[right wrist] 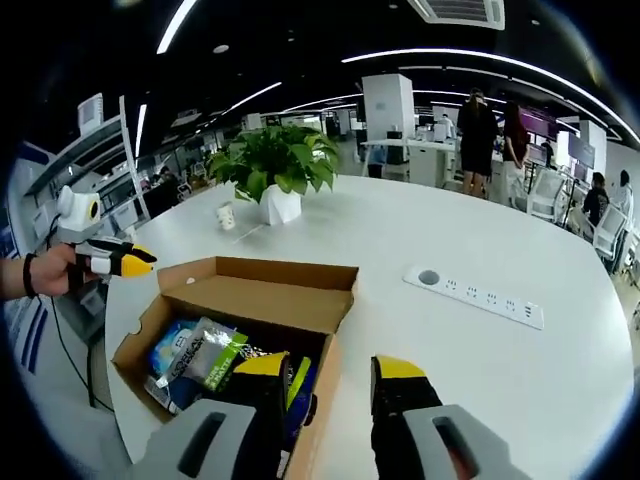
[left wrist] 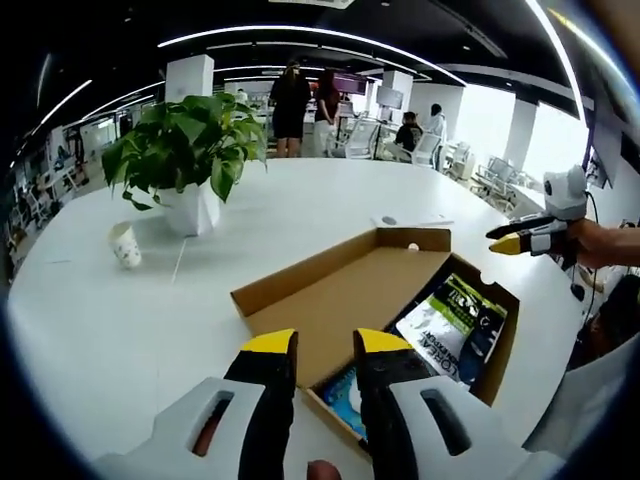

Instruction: Operate the shoe box by opening the lid, removing the specified soft item, and placing it in the target area until the item is outside and the box remains undamaged.

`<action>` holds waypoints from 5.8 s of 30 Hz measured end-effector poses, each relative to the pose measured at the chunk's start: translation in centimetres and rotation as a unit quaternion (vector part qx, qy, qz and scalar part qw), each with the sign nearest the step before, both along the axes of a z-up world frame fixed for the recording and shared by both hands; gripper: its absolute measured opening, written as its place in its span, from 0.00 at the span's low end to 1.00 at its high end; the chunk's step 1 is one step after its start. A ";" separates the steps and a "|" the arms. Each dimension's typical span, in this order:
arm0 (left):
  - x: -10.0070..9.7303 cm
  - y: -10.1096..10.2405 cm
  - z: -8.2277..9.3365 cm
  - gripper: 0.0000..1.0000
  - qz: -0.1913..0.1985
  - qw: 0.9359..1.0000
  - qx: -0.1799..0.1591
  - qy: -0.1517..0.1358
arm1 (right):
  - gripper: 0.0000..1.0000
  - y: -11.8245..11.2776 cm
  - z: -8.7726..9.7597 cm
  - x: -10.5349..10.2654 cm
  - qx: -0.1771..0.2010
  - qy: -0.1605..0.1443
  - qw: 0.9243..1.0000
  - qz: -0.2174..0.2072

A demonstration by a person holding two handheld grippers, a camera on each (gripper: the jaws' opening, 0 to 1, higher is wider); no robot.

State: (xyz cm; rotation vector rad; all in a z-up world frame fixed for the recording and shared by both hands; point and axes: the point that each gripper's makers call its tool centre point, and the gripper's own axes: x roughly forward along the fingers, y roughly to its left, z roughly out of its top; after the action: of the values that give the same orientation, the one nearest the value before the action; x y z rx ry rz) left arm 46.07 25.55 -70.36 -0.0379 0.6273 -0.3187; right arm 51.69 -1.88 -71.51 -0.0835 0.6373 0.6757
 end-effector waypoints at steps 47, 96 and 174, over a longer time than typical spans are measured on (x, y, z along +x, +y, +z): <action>-5.4 -8.1 -2.9 0.32 -0.061 0.996 -0.037 0.044 | 0.30 0.4 -1.9 -7.3 0.033 0.007 0.999 0.022; -5.6 -12.7 -7.9 0.22 -0.095 0.983 -0.093 0.123 | 0.30 4.3 -4.4 -8.2 0.019 0.046 0.997 0.051; -3.7 -13.6 -1.8 0.00 -0.103 0.990 -0.084 0.046 | 0.00 1.3 -1.8 -7.1 0.095 0.043 0.993 -0.060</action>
State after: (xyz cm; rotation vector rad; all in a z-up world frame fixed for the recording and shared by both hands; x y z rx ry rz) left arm 42.35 11.94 -72.18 -0.1505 0.6965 -0.5722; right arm 44.58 -0.61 -73.29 0.1597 0.6525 0.6237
